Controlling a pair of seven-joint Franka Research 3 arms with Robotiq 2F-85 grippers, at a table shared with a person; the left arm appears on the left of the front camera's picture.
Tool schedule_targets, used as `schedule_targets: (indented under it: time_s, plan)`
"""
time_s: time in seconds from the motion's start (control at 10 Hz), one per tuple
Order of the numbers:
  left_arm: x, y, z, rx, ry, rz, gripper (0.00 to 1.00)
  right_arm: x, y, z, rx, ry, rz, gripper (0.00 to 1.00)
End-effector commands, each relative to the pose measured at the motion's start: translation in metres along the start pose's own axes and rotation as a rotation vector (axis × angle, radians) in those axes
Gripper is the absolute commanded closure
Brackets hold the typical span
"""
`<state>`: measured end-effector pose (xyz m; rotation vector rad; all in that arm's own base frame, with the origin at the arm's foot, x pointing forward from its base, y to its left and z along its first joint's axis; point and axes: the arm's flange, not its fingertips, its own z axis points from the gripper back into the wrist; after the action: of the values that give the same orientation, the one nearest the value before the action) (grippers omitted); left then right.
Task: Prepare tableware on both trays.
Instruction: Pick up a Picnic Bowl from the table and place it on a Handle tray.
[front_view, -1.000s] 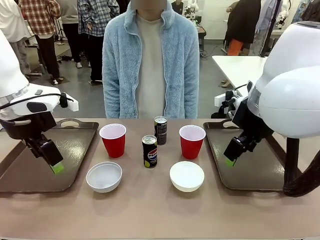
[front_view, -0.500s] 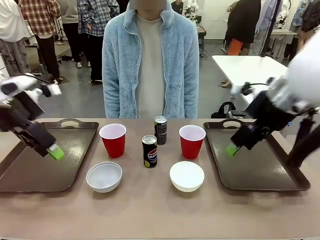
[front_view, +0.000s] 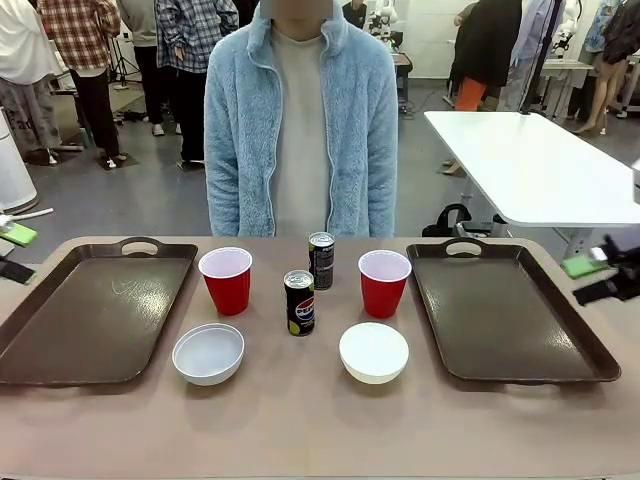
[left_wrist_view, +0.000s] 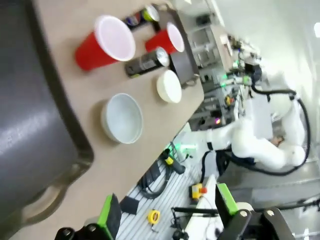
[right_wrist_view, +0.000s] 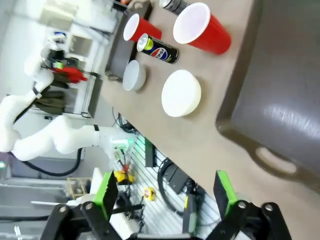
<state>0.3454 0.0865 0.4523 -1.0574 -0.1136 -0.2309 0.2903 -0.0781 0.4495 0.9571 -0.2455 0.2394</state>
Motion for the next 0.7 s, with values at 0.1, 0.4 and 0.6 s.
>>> schedule_targets:
  time_s: [0.1, 0.4, 0.6]
  plan:
    - [0.006, 0.031, 0.024, 0.048, -0.078, 0.098, 0.0, -0.001, -0.023, 0.01, 0.046, -0.007, -0.055, 0.0]
    - [-0.007, 0.043, 0.045, 0.086, -0.128, 0.126, 0.0, -0.01, -0.034, 0.026, 0.045, -0.078, -0.112, 0.0]
    - [-0.018, 0.045, 0.05, 0.15, -0.146, 0.126, 0.0, -0.012, -0.036, 0.03, 0.028, -0.07, -0.122, 0.0]
